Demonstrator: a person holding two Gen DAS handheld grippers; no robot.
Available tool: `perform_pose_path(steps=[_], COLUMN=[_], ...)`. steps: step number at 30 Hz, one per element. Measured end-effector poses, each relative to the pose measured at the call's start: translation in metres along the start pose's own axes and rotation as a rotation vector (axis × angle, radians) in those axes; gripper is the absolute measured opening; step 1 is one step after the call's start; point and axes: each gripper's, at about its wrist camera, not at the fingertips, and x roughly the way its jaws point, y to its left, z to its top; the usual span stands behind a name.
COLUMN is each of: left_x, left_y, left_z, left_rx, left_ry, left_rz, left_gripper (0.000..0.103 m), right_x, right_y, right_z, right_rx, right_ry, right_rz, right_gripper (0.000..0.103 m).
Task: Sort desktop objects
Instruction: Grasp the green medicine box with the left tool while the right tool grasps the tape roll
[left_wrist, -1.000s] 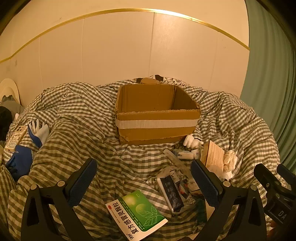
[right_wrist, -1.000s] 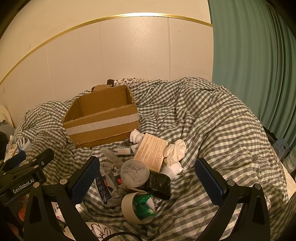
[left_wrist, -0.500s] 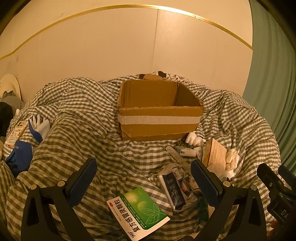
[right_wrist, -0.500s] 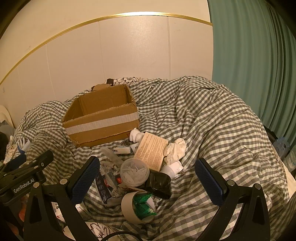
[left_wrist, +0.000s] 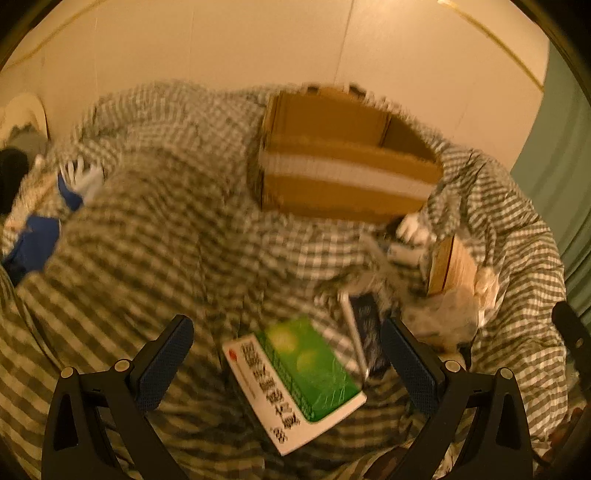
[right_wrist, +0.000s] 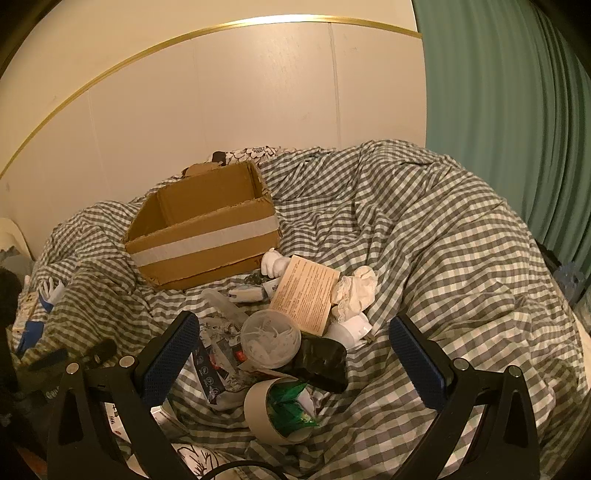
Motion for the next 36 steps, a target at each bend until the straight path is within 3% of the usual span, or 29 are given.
perform_pose_path(steps=[5,10,16,20,23,33,36], left_x=[0.024,0.041,0.066,0.083,0.083,0.082,0.084], left_y=[-0.001,-0.016,-0.035,-0.023,-0.020,-0.012,-0.006], left_z=[-0.012,-0.018,-0.028,-0.032,-0.032,-0.033,-0.032], left_rx=[-0.028,0.009,0.122,0.088,0.079,0.060,0.043], left_ry=[0.140,0.202,0.277,0.348,0.344,0.353,0.368], left_rz=[-0.003,0.014,0.141,0.128,0.112,0.087,0.074], left_gripper=[0.103,0.103,0.103,0.102,0.100,0.092,0.092], right_x=[0.009,0.021,0.058,0.084,0.095,0.089,0.083], right_y=[-0.001,0.004,0.017,0.023,0.022,0.014,0.008], right_z=[-0.002,-0.006,-0.026,-0.042,-0.051,-0.052,-0.049], right_rx=[0.010,-0.023,-0.099,-0.152,-0.157,-0.113,-0.099], right_ry=[0.028,0.078,0.268,0.379,0.442,0.488,0.482], right_rz=[0.022,0.013,-0.032,-0.046,-0.056,-0.040,-0.077], right_gripper=[0.103,0.103,0.103,0.103,0.102,0.058,0.057])
